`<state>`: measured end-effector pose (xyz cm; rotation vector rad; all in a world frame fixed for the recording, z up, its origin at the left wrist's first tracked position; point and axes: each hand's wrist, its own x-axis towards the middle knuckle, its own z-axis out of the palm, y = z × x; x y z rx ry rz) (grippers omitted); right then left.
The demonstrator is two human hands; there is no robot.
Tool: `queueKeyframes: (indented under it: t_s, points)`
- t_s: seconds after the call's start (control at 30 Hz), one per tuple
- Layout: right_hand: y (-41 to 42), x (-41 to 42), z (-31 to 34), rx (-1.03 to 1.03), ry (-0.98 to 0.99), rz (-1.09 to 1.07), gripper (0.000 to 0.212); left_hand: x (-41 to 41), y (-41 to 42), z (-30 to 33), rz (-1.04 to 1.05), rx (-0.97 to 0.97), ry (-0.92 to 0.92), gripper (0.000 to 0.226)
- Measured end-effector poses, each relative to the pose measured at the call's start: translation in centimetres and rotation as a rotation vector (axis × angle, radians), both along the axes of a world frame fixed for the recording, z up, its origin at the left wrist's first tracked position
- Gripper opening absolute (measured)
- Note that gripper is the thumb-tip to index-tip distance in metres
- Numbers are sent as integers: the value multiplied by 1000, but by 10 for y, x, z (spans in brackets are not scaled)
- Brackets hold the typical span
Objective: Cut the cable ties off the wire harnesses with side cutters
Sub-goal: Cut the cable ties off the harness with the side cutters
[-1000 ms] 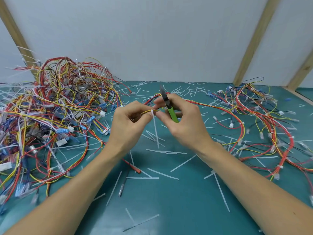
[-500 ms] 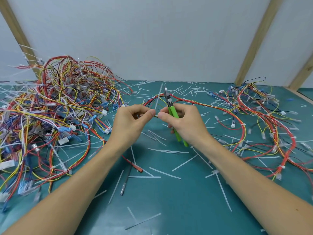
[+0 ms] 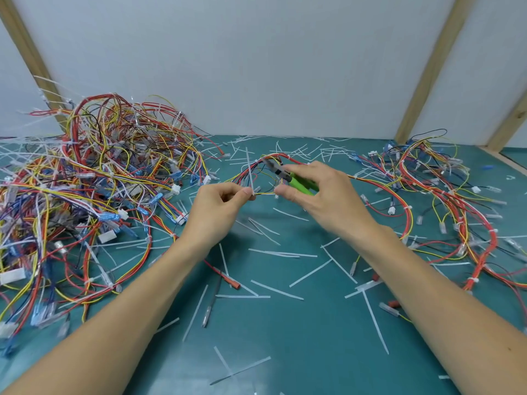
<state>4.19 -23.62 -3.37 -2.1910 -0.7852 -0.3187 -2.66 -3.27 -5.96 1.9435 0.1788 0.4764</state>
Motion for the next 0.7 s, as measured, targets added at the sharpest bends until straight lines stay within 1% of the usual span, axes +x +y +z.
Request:
queueKeyframes:
  t_s: [0.1,0.27,0.4,0.7]
  points:
    - [-5,0,-1,-77,-52,-40,51,1,1,0,25,-4,-9,28]
    - [-10,2,4,-231,-199,-58,49,1,1,4,48,-32,-3,32]
    - [-7,0,6,-326,-301,-76,51,0,0,4,46,0,-7,32]
    - [-7,-1,9,-380,-317,-105,49,-1,-4,5,24,154,-27,27]
